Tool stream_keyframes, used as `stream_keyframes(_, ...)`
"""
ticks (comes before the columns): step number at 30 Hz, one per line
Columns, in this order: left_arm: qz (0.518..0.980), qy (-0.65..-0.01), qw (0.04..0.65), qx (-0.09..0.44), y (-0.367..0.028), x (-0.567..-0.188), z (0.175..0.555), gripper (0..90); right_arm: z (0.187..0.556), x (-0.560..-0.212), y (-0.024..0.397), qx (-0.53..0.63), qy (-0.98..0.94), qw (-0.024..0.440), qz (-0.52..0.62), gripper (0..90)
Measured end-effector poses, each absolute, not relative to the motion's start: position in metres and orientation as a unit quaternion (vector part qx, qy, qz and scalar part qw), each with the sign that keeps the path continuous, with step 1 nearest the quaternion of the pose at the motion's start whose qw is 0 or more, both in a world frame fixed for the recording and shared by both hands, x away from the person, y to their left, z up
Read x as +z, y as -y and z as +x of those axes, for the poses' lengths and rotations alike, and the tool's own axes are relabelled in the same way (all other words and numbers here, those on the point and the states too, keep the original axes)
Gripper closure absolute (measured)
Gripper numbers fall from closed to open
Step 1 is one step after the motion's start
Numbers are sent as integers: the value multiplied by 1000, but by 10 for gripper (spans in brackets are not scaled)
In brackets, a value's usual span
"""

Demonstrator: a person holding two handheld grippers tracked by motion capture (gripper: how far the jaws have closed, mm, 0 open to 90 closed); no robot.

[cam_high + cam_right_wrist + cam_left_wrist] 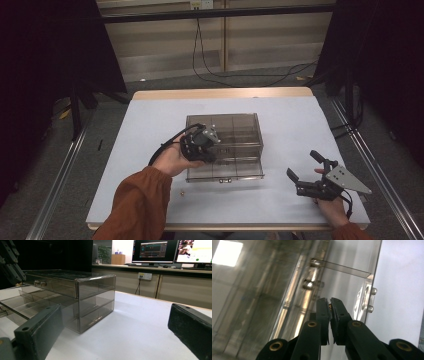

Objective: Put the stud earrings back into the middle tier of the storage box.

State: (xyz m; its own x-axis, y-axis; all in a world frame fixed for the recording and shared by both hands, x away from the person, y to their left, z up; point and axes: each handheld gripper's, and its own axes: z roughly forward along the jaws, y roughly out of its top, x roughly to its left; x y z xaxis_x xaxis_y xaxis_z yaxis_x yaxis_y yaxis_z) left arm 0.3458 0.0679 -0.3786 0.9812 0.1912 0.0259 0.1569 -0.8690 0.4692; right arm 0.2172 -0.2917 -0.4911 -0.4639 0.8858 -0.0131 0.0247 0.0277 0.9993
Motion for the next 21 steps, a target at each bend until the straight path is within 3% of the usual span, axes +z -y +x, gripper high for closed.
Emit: stream_keyframes(21,992,-35,117,27,-20,-405,347,856,217,-491,292,592,-617,364,368,0)
